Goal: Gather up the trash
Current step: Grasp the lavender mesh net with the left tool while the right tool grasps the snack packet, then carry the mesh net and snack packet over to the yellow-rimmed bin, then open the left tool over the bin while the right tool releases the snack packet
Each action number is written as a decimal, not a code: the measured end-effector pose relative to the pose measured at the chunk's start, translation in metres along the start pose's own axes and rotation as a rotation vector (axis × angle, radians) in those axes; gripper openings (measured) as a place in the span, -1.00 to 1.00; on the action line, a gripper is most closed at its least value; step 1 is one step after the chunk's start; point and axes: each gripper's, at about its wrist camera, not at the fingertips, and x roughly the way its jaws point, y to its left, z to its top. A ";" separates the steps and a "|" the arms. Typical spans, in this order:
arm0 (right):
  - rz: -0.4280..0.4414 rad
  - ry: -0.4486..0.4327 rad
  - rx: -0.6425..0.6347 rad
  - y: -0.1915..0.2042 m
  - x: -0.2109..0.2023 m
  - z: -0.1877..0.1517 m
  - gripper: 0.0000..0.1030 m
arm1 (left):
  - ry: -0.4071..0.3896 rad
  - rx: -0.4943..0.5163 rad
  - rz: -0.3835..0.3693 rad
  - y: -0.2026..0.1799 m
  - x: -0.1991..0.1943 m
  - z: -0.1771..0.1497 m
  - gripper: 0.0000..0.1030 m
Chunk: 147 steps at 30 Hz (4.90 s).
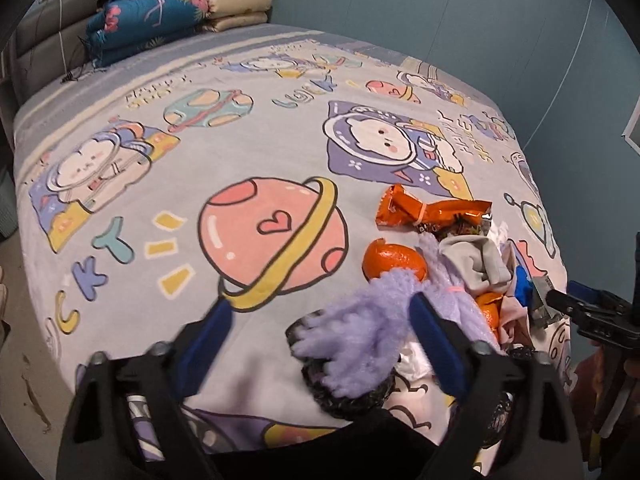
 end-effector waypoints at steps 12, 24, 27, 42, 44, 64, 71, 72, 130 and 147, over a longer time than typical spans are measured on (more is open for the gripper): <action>0.042 0.085 0.036 -0.002 0.021 -0.009 0.25 | 0.071 0.039 -0.107 -0.010 0.030 -0.006 -0.15; 0.048 0.098 0.027 0.004 0.018 -0.012 -0.45 | 0.018 -0.020 -0.239 0.000 0.017 -0.006 -0.50; 0.039 0.090 0.026 0.005 0.012 -0.012 -0.53 | -0.013 -0.055 -0.278 0.011 0.004 -0.003 -0.50; 0.047 -0.022 0.063 -0.009 -0.045 -0.017 -0.61 | -0.151 -0.091 -0.243 0.022 -0.063 -0.003 -0.51; 0.075 -0.026 0.085 -0.015 -0.056 -0.021 -0.61 | -0.161 -0.064 -0.232 0.014 -0.070 -0.004 -0.51; 0.197 -0.183 0.169 -0.056 -0.183 -0.084 -0.61 | -0.245 0.193 -0.284 -0.125 -0.150 -0.038 -0.51; 0.188 -0.248 0.219 -0.086 -0.223 -0.100 -0.60 | -0.227 0.273 -0.315 -0.177 -0.167 -0.038 -0.51; 0.185 -0.254 0.231 -0.091 -0.228 -0.103 -0.60 | -0.225 0.288 -0.326 -0.186 -0.170 -0.038 -0.51; 0.149 -0.274 0.626 -0.248 -0.240 -0.158 -0.01 | 0.062 0.554 -0.660 -0.369 -0.125 -0.149 0.48; 0.170 -0.409 0.462 -0.200 -0.270 -0.132 0.16 | -0.142 0.425 -0.440 -0.297 -0.154 -0.090 0.77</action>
